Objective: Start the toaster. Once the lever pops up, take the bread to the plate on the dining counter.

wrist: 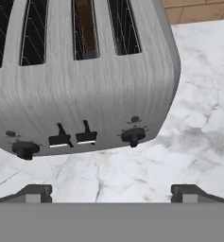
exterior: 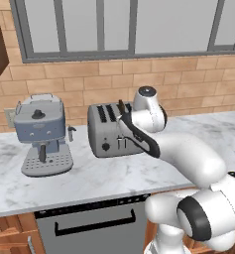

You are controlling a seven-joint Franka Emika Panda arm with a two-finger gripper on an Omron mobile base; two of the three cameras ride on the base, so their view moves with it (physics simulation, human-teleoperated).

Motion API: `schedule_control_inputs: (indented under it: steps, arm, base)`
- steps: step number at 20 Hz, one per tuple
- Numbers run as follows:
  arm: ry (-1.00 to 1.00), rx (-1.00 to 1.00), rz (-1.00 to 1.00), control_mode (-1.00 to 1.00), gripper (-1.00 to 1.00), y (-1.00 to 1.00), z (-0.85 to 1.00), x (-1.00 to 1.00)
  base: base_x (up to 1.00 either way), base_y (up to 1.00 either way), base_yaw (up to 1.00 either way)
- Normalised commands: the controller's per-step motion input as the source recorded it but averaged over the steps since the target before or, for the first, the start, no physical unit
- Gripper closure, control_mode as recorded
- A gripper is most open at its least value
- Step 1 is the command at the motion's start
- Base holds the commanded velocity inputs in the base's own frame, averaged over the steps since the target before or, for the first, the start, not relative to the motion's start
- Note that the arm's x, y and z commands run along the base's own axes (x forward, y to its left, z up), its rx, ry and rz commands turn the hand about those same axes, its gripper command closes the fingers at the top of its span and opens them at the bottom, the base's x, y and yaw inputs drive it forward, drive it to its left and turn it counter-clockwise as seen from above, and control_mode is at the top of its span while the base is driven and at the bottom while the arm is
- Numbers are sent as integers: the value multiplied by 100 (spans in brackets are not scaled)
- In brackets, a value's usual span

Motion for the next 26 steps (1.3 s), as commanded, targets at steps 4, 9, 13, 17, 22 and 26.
schedule_control_inputs:
  steps: [4,9,13,17,22,26]
  arm:
    - [0,0,0,-100,-100,0,-16,12]
    - [0,0,0,-100,-100,0,-12,16]
    - [0,0,0,-100,-100,0,-16,19]
    - [0,0,0,-100,-100,0,-19,16]
    - [0,2,0,-100,-100,-4,-12,12]
    - [0,3,0,-100,-100,-16,-4,17]
  base:
    - [0,0,0]
    - [0,0,0]
    - [0,0,0]
    - [0,0,0]
    - [0,0,0]
    - [0,0,0]
